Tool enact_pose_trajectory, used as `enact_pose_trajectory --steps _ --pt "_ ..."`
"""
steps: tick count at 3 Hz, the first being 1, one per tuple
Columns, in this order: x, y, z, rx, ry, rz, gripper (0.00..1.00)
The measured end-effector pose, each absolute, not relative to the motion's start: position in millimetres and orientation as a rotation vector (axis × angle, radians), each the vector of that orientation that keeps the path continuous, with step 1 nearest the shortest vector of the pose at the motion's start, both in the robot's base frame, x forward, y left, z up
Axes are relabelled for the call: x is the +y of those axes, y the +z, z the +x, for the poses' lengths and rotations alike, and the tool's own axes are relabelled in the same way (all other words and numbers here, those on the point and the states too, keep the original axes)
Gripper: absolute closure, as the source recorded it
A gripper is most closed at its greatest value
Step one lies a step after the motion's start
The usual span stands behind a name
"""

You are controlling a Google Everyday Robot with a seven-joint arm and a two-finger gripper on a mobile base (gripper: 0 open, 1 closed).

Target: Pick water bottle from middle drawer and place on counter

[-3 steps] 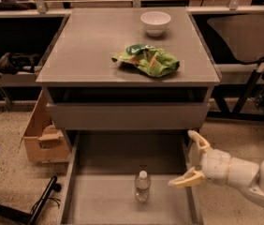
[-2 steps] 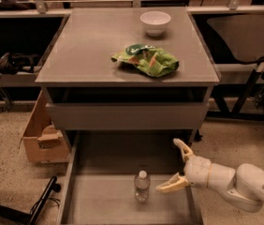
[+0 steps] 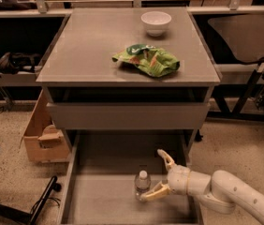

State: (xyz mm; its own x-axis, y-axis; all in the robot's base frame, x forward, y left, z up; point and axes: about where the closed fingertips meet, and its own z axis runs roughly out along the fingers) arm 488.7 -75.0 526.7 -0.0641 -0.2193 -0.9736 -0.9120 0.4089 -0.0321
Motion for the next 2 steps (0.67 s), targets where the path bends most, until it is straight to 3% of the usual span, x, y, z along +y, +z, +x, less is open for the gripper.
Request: enact_pose_trajectory --steps 1,2 --pt "-55.8 486.6 480.4 1.593 0.814 -1.056 0.00" --pt "-46.1 455.1 471.6 1.627 0.840 -1.058 0.18"
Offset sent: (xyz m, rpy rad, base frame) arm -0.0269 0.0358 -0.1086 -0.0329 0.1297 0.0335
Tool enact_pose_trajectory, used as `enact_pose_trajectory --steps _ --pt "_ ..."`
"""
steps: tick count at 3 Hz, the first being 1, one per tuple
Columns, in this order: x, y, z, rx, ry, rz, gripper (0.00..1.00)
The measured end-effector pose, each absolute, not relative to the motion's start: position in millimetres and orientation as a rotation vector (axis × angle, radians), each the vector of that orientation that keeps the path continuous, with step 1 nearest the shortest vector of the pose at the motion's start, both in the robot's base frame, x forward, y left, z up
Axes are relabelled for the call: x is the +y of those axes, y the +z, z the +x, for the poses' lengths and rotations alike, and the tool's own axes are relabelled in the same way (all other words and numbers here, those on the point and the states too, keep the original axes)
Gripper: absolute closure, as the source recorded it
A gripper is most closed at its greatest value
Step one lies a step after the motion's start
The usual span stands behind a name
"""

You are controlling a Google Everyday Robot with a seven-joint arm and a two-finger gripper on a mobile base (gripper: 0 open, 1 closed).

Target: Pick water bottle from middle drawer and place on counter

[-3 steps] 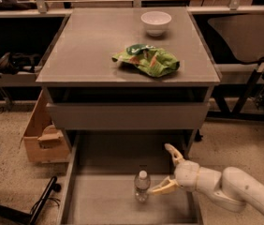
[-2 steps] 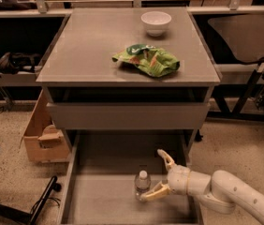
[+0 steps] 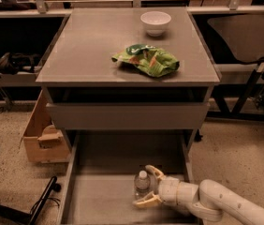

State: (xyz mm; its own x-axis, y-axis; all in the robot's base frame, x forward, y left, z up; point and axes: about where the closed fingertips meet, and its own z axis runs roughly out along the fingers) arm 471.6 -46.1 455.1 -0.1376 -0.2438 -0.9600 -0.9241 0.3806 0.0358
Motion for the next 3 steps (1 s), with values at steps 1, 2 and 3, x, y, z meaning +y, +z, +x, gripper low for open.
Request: enact_pose_trajectory --steps 1,2,3 --pt "-40.9 438.5 464.6 1.643 0.855 -1.047 0.41" --pt "-27.7 440.3 457.2 1.621 0.903 -0.995 0.65" --pt "-22.0 486.2 442.4 1.581 0.956 -0.953 0.87"
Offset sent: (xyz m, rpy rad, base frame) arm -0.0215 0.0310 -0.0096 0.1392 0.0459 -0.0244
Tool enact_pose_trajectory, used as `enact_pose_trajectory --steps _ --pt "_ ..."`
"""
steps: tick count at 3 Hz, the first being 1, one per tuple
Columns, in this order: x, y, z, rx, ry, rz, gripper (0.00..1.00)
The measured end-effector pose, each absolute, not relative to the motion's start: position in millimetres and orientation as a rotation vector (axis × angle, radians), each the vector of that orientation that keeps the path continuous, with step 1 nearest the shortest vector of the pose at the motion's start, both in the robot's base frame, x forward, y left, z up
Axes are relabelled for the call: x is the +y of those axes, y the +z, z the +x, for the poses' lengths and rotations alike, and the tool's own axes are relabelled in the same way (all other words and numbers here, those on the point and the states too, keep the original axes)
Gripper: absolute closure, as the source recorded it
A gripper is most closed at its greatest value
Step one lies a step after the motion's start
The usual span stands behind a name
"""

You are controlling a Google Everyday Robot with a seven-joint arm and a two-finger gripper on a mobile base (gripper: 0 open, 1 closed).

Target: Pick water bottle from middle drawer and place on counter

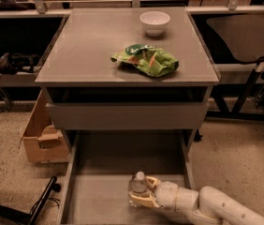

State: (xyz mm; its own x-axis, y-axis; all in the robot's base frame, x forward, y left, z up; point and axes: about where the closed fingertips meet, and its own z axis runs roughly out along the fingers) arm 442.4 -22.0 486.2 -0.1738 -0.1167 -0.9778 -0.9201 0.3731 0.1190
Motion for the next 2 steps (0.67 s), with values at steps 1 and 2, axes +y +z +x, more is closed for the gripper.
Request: enact_pose_trajectory --steps 1,2 --pt "-31.6 582.1 424.9 1.519 0.973 -0.972 1.00" --pt "-41.1 696.1 415.1 1.438 0.987 -0.986 1.00"
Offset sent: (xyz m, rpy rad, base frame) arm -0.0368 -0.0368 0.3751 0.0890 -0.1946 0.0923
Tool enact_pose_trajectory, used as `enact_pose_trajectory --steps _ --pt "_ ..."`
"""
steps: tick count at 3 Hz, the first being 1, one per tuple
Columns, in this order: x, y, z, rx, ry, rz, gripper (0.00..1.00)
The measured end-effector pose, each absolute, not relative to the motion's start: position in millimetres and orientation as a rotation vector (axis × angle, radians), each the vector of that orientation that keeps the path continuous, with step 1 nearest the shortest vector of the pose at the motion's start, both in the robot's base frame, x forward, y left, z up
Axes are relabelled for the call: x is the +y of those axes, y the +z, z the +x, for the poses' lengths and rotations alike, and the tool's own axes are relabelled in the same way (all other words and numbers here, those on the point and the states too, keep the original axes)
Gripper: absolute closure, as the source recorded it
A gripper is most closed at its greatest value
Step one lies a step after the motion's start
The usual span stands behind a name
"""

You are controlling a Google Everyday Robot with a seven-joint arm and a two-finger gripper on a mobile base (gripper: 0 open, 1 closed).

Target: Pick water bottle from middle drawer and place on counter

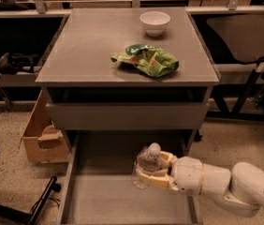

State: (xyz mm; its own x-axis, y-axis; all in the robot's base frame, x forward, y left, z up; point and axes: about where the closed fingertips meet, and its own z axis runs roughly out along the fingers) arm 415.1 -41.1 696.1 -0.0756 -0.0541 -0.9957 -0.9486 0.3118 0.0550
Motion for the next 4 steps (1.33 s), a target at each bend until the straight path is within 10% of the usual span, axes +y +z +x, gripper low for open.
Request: enact_pose_trajectory --steps 4 --pt "79.2 996.1 589.8 1.450 0.843 -1.010 1.00"
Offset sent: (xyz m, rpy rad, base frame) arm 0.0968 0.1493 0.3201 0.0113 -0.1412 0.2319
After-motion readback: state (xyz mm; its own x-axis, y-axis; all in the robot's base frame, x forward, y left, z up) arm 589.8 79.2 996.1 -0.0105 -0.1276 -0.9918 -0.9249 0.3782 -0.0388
